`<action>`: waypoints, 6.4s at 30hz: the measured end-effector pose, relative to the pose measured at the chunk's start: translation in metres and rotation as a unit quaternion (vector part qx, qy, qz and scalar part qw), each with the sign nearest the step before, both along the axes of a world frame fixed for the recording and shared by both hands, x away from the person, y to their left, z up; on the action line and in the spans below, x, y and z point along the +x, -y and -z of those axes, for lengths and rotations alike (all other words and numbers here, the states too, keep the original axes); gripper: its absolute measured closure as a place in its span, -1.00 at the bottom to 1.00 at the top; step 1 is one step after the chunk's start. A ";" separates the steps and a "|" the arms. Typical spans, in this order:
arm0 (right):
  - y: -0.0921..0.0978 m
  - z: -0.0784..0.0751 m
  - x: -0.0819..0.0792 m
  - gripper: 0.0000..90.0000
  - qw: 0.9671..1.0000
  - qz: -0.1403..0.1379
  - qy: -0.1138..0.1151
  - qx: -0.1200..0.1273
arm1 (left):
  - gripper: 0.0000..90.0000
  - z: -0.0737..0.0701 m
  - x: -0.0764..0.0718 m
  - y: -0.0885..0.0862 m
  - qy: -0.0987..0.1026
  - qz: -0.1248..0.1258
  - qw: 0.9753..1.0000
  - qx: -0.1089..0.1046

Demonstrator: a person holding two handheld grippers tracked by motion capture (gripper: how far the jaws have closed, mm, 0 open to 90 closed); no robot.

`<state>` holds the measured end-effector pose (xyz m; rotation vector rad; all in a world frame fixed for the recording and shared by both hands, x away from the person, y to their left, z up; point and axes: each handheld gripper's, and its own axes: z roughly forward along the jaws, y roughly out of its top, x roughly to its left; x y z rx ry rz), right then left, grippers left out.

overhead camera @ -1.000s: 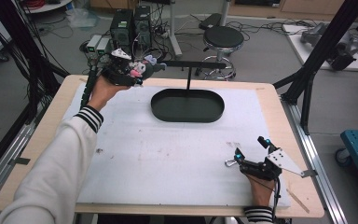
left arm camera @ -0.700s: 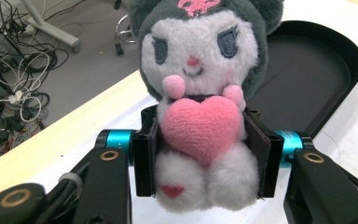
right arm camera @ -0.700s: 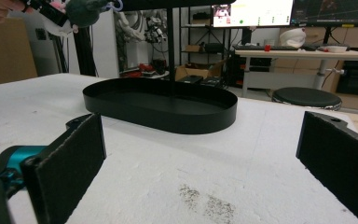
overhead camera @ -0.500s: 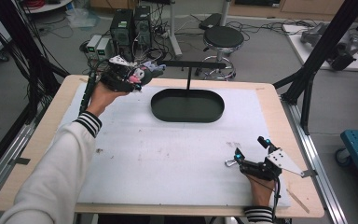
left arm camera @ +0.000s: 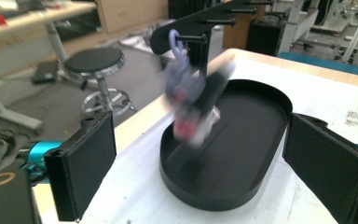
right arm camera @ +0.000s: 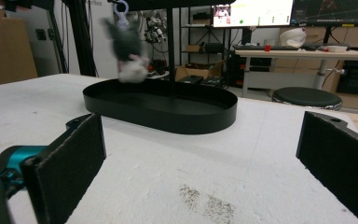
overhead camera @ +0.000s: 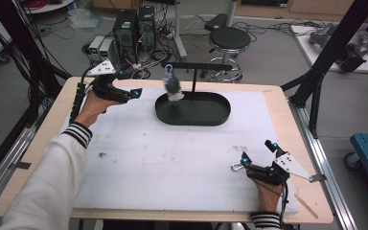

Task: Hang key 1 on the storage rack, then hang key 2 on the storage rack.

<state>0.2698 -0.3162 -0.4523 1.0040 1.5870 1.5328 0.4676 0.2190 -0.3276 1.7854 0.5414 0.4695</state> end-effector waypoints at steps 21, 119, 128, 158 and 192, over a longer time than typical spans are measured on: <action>-0.001 0.000 0.000 -0.99 1.000 0.002 0.001 -0.004 | -0.96 0.037 -0.124 -0.077 0.059 -0.050 0.995 -0.070; 0.011 -0.088 0.035 -0.98 0.910 -0.216 -0.209 -0.285 | -0.96 0.125 -0.175 -0.085 0.077 -0.100 0.986 -0.106; 0.006 -0.077 0.041 -0.94 0.891 -0.226 -0.243 -0.311 | -0.96 0.125 -0.176 -0.085 0.083 -0.098 0.986 -0.104; -0.003 -0.056 0.053 -0.15 0.834 -0.265 -0.310 -0.370 | -0.96 0.125 -0.176 -0.085 0.083 -0.103 0.985 -0.106; -0.007 -0.051 0.060 0.72 0.819 -0.279 -0.328 -0.380 | -0.96 0.125 -0.176 -0.085 0.083 -0.103 0.986 -0.105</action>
